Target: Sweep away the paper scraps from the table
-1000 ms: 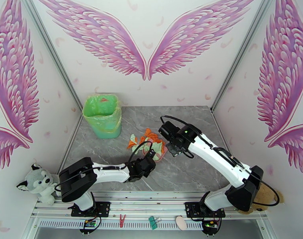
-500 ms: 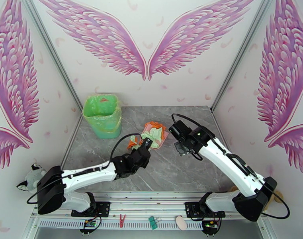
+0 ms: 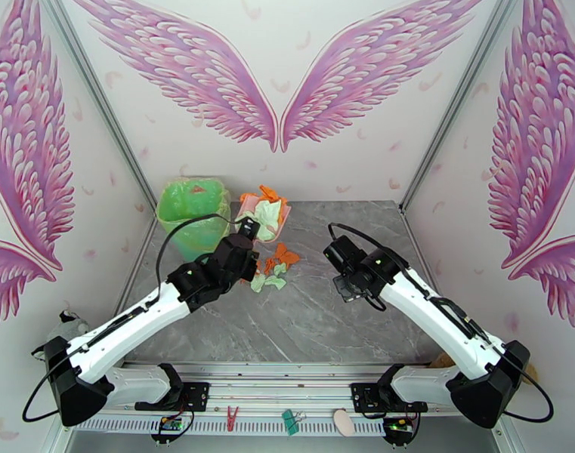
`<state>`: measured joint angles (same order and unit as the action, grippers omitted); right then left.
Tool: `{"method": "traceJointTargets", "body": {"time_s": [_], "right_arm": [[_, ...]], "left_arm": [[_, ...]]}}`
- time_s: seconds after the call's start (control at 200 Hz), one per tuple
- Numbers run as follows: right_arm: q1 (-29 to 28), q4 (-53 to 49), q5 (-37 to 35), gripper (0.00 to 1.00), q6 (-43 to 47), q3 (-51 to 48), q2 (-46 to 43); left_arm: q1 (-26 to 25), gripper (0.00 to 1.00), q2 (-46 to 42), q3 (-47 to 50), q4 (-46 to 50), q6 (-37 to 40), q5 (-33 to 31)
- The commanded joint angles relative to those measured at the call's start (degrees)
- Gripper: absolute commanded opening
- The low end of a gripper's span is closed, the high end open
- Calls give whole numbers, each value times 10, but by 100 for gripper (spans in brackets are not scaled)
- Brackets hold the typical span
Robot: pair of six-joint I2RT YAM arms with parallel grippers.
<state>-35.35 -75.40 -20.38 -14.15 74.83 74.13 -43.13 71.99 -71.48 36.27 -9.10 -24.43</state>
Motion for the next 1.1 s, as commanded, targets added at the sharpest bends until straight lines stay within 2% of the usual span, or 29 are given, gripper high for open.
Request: {"method": "traceJointTargets", "body": {"time_s": [0.0, 0.45, 0.555, 0.67, 0.955, 1.1], "right_arm": [[4, 25, 10, 0, -7, -10, -17], [4, 42, 23, 0, -6, -43, -28], [3, 44, 26, 0, -5, -48, -31], [3, 47, 30, 0, -6, -53, -31], [4, 50, 35, 0, -6, -64, -38], [4, 52, 36, 0, -8, -74, -41]], "left_arm": [[45, 0, -26, -46, 56, 13, 47], [239, 0, -50, -95, 124, 2, 195], [282, 0, -49, -98, 129, -14, 259], [323, 0, -33, -109, 131, -38, 364], [392, 0, 34, -163, 131, -90, 540], [411, 0, 73, -187, 120, -122, 606]]}}
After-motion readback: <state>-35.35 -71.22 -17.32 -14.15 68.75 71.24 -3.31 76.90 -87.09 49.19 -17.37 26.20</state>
